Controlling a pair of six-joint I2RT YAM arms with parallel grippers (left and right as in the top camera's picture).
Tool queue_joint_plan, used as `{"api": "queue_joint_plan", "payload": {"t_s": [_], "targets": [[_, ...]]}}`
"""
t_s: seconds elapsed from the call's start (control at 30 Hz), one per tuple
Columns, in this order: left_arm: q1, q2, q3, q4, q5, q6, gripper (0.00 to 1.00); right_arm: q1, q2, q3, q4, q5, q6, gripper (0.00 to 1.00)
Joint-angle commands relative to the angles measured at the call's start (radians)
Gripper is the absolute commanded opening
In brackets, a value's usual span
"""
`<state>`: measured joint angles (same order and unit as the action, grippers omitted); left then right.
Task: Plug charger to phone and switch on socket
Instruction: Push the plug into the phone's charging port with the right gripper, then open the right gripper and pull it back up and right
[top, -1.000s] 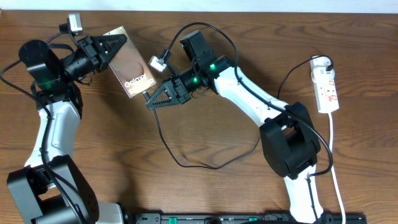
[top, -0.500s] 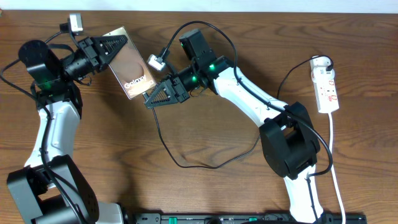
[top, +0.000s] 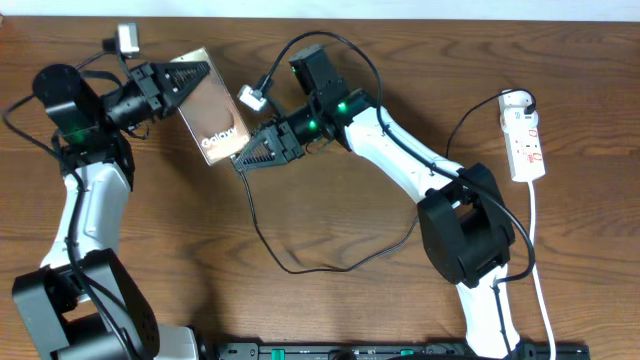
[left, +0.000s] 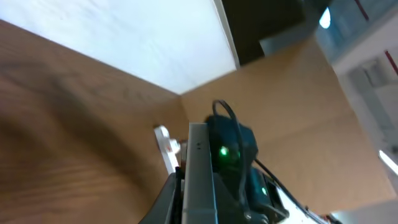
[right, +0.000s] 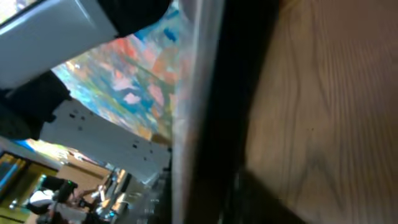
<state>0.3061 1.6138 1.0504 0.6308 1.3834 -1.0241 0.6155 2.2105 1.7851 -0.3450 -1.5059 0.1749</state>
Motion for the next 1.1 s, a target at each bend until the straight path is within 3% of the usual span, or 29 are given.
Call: {"api": "queue_joint_plan", "payload": {"t_s": [0.0,0.1,0.17,0.2,0.23,0.53,0.83,1.07], "targets": [[0.001,-0.013,-0.003,0.008,0.063,-0.005,0.07,-0.008,0.0,0.019,0.0,0.01,-0.006,0.43],[0.016,-0.013,-0.003,0.007,0.063,-0.005,0.08,-0.007,0.0,0.019,-0.003,0.01,-0.006,0.63],[0.03,-0.013,-0.003,0.007,0.063,-0.005,0.08,-0.006,0.0,0.019,-0.003,0.01,-0.006,0.81],[0.039,-0.013,-0.003,0.007,0.063,-0.005,0.07,-0.006,0.0,0.019,-0.003,0.01,-0.006,0.94],[0.048,-0.013,-0.003,0.007,0.063,-0.005,0.08,-0.006,0.0,0.019,-0.003,0.01,-0.006,0.99],[0.123,-0.013,-0.003,0.007,0.064,-0.005,0.08,-0.005,0.0,0.019,-0.003,0.028,0.02,0.99],[0.166,-0.013,-0.003,0.003,0.068,-0.006,0.08,-0.039,0.0,0.019,-0.011,0.299,0.17,0.99],[0.191,-0.013,-0.003,0.002,0.072,-0.005,0.07,-0.114,-0.003,0.019,-0.111,0.414,0.177,0.99]]}}
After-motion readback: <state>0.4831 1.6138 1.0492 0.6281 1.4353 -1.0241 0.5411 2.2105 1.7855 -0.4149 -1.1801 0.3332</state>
